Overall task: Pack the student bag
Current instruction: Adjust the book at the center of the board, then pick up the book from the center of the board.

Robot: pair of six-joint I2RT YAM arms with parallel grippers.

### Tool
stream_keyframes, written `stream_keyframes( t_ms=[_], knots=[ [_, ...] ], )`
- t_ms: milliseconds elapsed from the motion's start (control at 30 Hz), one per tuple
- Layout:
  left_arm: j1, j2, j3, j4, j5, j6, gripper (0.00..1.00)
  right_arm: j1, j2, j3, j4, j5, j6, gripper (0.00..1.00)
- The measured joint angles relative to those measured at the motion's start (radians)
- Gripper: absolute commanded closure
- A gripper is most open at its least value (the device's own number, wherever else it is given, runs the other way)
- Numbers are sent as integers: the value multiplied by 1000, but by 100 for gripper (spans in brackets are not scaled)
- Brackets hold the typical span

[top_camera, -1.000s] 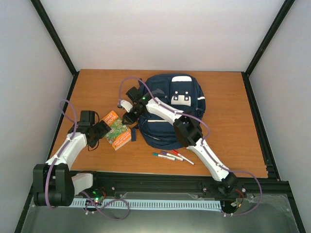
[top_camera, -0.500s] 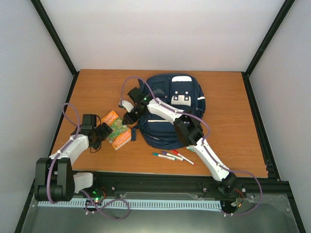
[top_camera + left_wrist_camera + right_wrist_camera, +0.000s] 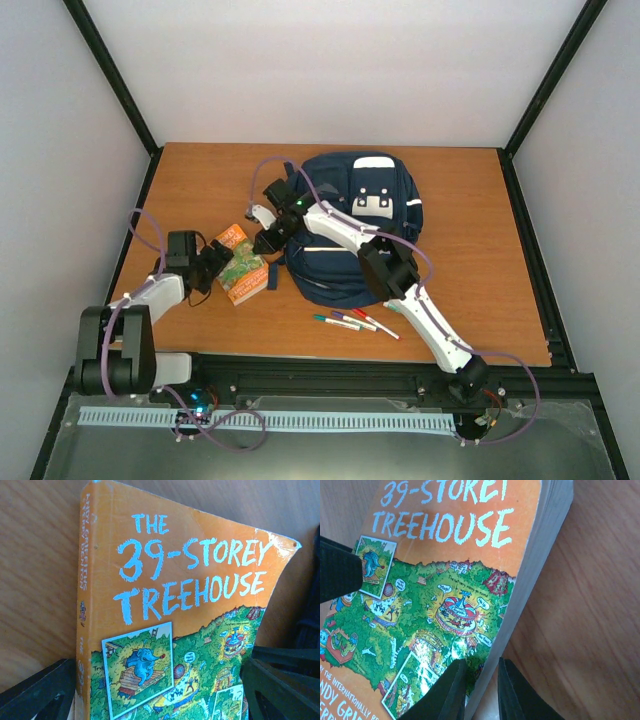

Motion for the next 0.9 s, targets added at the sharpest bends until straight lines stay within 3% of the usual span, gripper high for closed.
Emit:
stream_keyframes(
  t_ms=[300, 600, 900],
  knots=[
    [19, 2, -84, 220, 121, 2, 9, -21, 11, 13, 5, 2, 0, 83],
    [0, -164, -92, 195, 256, -33, 17, -30, 16, 26, 7, 19, 0, 83],
    [-12, -204, -68, 105, 249, -78, 32, -24, 31, 22, 46, 71, -12, 81]
  ],
)
